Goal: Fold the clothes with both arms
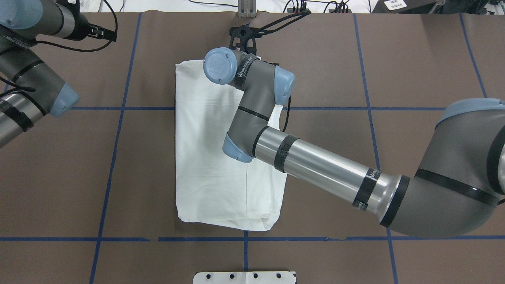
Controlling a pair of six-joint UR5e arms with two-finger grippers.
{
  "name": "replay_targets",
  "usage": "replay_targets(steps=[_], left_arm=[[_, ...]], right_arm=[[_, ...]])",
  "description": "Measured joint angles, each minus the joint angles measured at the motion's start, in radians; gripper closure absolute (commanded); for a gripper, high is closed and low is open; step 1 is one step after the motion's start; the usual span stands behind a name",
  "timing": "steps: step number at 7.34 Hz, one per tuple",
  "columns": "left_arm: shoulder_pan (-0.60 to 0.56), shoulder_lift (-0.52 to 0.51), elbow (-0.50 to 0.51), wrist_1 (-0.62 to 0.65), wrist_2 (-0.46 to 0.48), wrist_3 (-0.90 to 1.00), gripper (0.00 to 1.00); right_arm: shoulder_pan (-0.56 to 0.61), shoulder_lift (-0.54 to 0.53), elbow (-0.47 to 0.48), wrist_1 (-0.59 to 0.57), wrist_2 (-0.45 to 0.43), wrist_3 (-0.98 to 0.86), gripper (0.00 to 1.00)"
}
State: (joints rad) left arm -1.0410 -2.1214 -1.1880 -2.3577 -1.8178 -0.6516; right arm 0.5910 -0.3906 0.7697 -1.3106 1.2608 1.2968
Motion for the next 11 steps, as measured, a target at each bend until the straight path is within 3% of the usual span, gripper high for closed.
replay_targets(steps=[6, 11], left_arm=[[0.001, 0.029, -0.030, 0.000, 0.000, 0.001, 0.00], [0.001, 0.031, -0.030, 0.000, 0.000, 0.001, 0.00]], right_arm=[[-0.048, 0.005, -0.026, 0.074, -0.028, 0.037, 0.01], [-0.049, 0.002, -0.035, -0.013, -0.029, -0.021, 0.02]])
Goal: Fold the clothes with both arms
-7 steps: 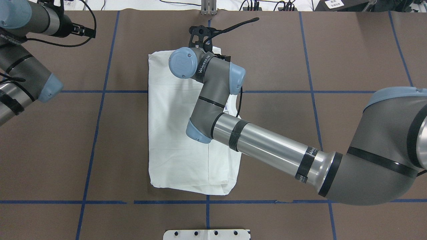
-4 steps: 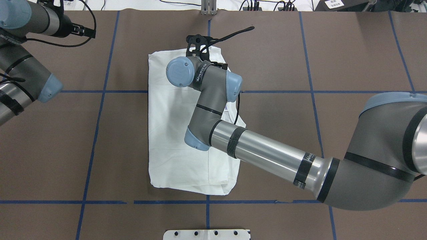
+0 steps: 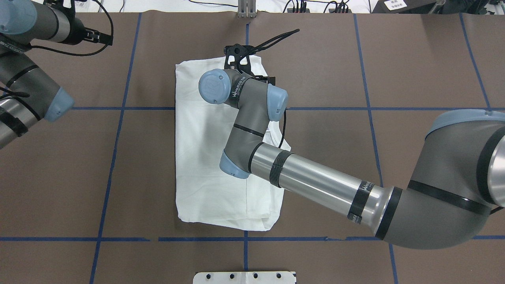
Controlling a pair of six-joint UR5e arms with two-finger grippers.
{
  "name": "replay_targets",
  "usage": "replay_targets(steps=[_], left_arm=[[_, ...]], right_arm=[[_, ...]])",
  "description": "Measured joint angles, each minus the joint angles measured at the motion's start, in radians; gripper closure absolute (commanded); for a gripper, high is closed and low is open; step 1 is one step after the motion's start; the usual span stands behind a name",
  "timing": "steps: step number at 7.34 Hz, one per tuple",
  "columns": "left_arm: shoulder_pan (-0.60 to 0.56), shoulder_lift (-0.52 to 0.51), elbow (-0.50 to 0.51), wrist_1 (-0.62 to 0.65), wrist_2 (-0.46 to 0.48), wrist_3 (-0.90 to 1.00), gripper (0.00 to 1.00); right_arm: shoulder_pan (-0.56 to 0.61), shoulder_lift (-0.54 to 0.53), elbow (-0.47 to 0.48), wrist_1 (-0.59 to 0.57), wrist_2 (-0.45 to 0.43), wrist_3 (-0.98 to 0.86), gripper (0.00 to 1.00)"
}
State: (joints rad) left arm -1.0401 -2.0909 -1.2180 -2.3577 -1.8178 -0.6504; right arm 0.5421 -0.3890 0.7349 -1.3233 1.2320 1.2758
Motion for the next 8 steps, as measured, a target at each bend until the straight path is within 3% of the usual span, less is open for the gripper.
replay_targets(steps=[5, 8], left_arm=[[0.001, 0.001, -0.001, 0.000, 0.000, 0.000, 0.00], [0.002, 0.002, -0.002, 0.000, -0.001, -0.001, 0.00]], right_arm=[[0.038, -0.004, 0.010, -0.154, -0.003, -0.162, 0.02], [0.091, -0.156, 0.195, -0.245, 0.001, -0.338, 0.01]])
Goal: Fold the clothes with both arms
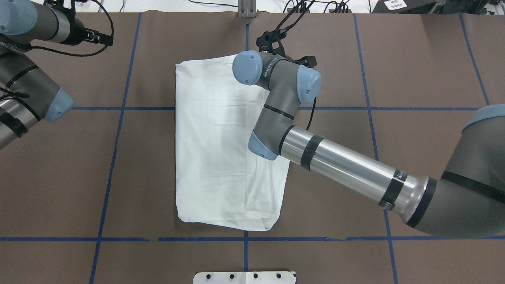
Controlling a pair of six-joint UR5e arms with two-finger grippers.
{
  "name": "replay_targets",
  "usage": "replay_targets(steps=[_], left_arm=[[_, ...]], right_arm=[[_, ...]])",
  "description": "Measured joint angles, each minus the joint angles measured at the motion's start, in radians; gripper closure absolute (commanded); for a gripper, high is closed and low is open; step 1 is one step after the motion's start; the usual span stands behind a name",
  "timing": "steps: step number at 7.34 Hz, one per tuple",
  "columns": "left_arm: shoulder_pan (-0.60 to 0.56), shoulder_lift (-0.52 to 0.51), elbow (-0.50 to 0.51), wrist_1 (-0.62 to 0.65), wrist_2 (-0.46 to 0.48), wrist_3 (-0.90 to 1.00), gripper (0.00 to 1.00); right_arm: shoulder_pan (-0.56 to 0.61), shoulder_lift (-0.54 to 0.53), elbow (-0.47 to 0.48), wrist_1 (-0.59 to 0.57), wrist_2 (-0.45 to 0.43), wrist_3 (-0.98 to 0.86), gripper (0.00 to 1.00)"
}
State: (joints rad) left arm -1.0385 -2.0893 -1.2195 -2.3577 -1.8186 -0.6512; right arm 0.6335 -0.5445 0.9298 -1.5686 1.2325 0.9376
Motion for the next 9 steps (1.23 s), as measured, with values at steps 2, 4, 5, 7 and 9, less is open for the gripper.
replay_targets(steps=[2, 4, 5, 7, 9], left_arm=[[0.000, 0.000, 0.000, 0.000, 0.000, 0.001, 0.00], [0.000, 0.000, 0.000, 0.000, -0.001, 0.001, 0.00], [0.000, 0.000, 0.000, 0.000, 0.000, 0.001, 0.00], [0.000, 0.001, 0.000, 0.000, 0.001, 0.001, 0.00], [0.000, 0.001, 0.000, 0.000, 0.001, 0.001, 0.00]], right_arm=[[0.009, -0.068, 0.112, 0.001, 0.017, -0.036, 0.01], [-0.003, -0.062, 0.227, 0.003, 0.120, 0.033, 0.01], [-0.035, -0.041, 0.257, 0.001, 0.148, 0.116, 0.01], [-0.127, -0.005, 0.274, -0.006, 0.162, 0.219, 0.11], [-0.199, -0.003, 0.279, -0.013, 0.166, 0.240, 0.29]])
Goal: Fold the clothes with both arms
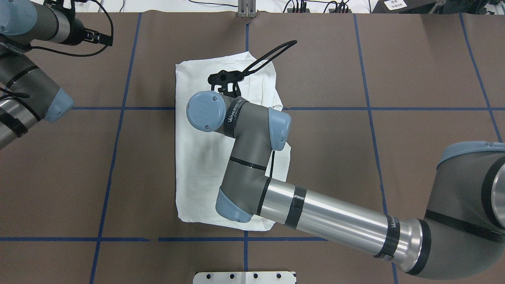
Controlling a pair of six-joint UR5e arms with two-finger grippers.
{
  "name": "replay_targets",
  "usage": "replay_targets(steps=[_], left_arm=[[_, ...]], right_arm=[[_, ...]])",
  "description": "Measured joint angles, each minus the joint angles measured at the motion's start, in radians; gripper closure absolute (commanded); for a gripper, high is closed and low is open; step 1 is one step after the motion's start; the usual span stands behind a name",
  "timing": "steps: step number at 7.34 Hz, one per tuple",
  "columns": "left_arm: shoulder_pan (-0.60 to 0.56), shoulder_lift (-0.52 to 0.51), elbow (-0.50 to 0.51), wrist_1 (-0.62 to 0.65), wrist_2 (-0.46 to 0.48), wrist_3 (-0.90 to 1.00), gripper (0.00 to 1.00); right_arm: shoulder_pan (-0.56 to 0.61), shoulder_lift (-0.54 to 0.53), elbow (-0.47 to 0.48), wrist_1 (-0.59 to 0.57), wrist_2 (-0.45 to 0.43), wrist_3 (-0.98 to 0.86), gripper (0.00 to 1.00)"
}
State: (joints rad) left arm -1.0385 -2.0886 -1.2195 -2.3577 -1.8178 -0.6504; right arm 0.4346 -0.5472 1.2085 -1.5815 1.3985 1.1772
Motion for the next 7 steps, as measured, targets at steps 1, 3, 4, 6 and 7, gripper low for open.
replay_targets(steps=[1, 3, 4, 6, 7], left_arm=[[0.000, 0.000, 0.000, 0.000, 0.000, 0.000, 0.00], [0.000, 0.000, 0.000, 0.000, 0.000, 0.000, 0.00], [0.000, 0.000, 0.001, 0.000, 0.000, 0.000, 0.00], [0.000, 0.000, 0.001, 0.000, 0.000, 0.000, 0.00], [0.000, 0.000, 0.001, 0.000, 0.000, -0.001, 0.00]], right_arm=[[-0.024, -0.001, 0.004, -0.016, 0.001, 0.001, 0.30], [-0.048, -0.019, 0.039, -0.079, 0.002, 0.000, 0.31], [-0.056, -0.035, 0.057, -0.096, 0.002, -0.001, 0.31], [-0.066, -0.049, 0.069, -0.109, 0.001, -0.004, 0.42], [-0.070, -0.051, 0.072, -0.117, 0.001, -0.005, 0.55]])
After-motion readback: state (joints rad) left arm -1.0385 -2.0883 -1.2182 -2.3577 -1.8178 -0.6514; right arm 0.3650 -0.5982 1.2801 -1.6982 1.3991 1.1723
